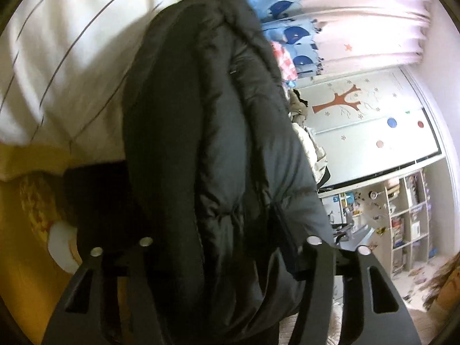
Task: Fold large clothes
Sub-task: 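Hold the lifted jacket with both grippers and turn it over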
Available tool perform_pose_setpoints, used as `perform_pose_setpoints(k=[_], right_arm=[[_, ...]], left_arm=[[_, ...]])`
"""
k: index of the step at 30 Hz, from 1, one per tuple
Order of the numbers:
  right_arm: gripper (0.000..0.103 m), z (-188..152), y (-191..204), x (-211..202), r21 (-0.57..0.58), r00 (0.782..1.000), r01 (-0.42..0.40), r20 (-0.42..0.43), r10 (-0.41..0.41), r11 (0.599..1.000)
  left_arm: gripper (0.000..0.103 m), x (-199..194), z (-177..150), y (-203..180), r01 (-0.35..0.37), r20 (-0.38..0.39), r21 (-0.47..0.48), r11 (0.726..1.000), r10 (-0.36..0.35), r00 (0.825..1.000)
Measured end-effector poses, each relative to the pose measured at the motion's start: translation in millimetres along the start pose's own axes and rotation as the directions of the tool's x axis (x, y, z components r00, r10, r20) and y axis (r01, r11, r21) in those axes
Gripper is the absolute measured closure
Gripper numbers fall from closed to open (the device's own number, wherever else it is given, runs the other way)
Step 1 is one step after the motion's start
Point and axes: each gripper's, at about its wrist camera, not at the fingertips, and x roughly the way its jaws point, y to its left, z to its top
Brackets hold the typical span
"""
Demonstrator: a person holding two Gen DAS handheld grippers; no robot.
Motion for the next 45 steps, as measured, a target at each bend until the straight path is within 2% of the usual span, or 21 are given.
perform_pose_setpoints(k=[2,5,8,10,12,15,17,19,21,23,25,27,30,33,35,36,38,39,40,42,45], right_arm=[[0.034,-2.7,0.9,4.6,-0.017,0.999,0.021,0.025,-0.021,1.0],[0.062,-5.7,5.1,8.3,-0.035,0.998,0.053,0.046,-0.051,0.998],[0.081,-9.6,30.3,7.8,-0.072,0.996,0.048,0.078,-0.042,0.996],[0.084,-10.6,54.2,-0.4,-0.1,0.994,-0.009,0.109,0.02,0.995],[0.086,-7.3,79.4,-6.7,-0.133,0.989,-0.057,0.131,0.075,0.989],[0.086,-1.9,112.9,-11.7,-0.185,0.981,-0.113,0.135,0.139,0.976],[0.086,-3.6,130.7,-14.4,-0.221,0.981,-0.123,0.118,0.152,0.967],[0.086,-8.9,138.0,-14.0,-0.246,0.988,-0.115,0.068,0.136,0.962],[0.083,-10.5,126.9,-14.7,-0.232,0.996,-0.074,0.03,0.083,0.97],[0.077,-13.4,96.3,-16.1,-0.159,1.0,-0.027,-0.006,0.026,0.987],[0.069,-18.5,67.4,-22.0,-0.084,1.0,-0.001,-0.019,-0.001,0.996],[0.061,-23.4,49.3,-26.8,-0.039,1.0,0.0,-0.031,-0.001,0.999],[0.058,-30.4,38.7,-23.4,-0.017,0.998,-0.012,-0.057,0.011,1.0],[0.058,-32.3,41.0,-19.5,-0.03,0.998,-0.03,-0.059,0.028,0.999],[0.058,-29.1,47.8,-19.6,-0.046,0.997,-0.077,-0.017,0.076,0.996],[0.059,-27.0,50.8,-22.6,-0.058,0.993,-0.115,0.019,0.116,0.992],[0.061,-26.2,59.9,-24.3,-0.084,0.985,-0.155,0.062,0.16,0.984],[0.063,-25.4,63.8,-25.4,-0.096,0.981,-0.172,0.078,0.18,0.98],[0.064,-24.7,68.3,-26.9,-0.112,0.974,-0.197,0.095,0.208,0.974],[0.065,-23.0,74.5,-29.2,-0.131,0.963,-0.231,0.113,0.246,0.964],[0.065,-19.5,81.6,-32.9,-0.151,0.948,-0.266,0.136,0.286,0.952]], left_arm=[[0.026,2.2,-2.7,6.0,-0.023,0.001,-0.042,0.999,0.023,1.0],[0.023,2.5,-6.6,6.6,-0.038,0.017,-0.054,0.998,0.039,0.999],[0.052,-2.9,-8.3,-15.4,-0.102,0.061,0.036,0.994,0.1,0.993],[0.075,-9.5,-8.3,-37.2,-0.162,0.1,0.095,0.982,0.152,0.983],[0.083,-21.6,-9.1,-60.8,-0.165,0.145,0.145,0.976,0.144,0.979],[0.088,-44.8,-13.3,-96.8,-0.096,0.205,0.224,0.97,0.049,0.978],[0.088,-53.2,-18.4,-116.0,-0.044,0.203,0.285,0.958,-0.016,0.979],[0.088,-53.5,-24.4,-126.2,-0.035,0.156,0.343,0.939,-0.02,0.988],[0.087,-44.7,-28.0,-116.0,-0.054,0.086,0.346,0.937,0.026,0.996],[0.081,-37.6,-26.5,-89.7,-0.072,0.041,0.279,0.957,0.063,0.997],[0.056,-33.6,-26.9,-56.9,-0.085,0.018,0.19,0.978,0.083,0.996],[0.039,-31.2,-27.8,-33.0,-0.075,0.021,0.121,0.99,0.073,0.997],[0.013,-28.3,-30.4,-15.5,-0.06,0.01,0.068,0.996,0.059,0.998],[0.008,-24.5,-31.0,-4.3,-0.034,-0.014,0.047,0.998,0.035,0.999],[0.008,-22.6,-27.8,1.3,-0.009,-0.007,0.022,1.0,0.009,1.0],[0.009,-21.5,-27.1,-0.7,0.0,0.002,0.026,1.0,0.0,1.0],[0.029,-23.3,-26.0,-14.0,0.041,0.022,0.053,0.998,-0.043,0.999],[0.045,-17.4,-28.8,-21.9,0.044,0.024,0.059,0.997,-0.045,0.999],[0.053,-18.3,-31.2,-26.8,0.031,0.034,0.073,0.997,-0.034,0.999],[0.065,-19.7,-31.0,-43.9,0.006,0.056,0.126,0.992,-0.013,0.998],[0.071,-22.0,-31.9,-71.0,-0.083,0.094,0.208,0.975,0.065,0.993]])
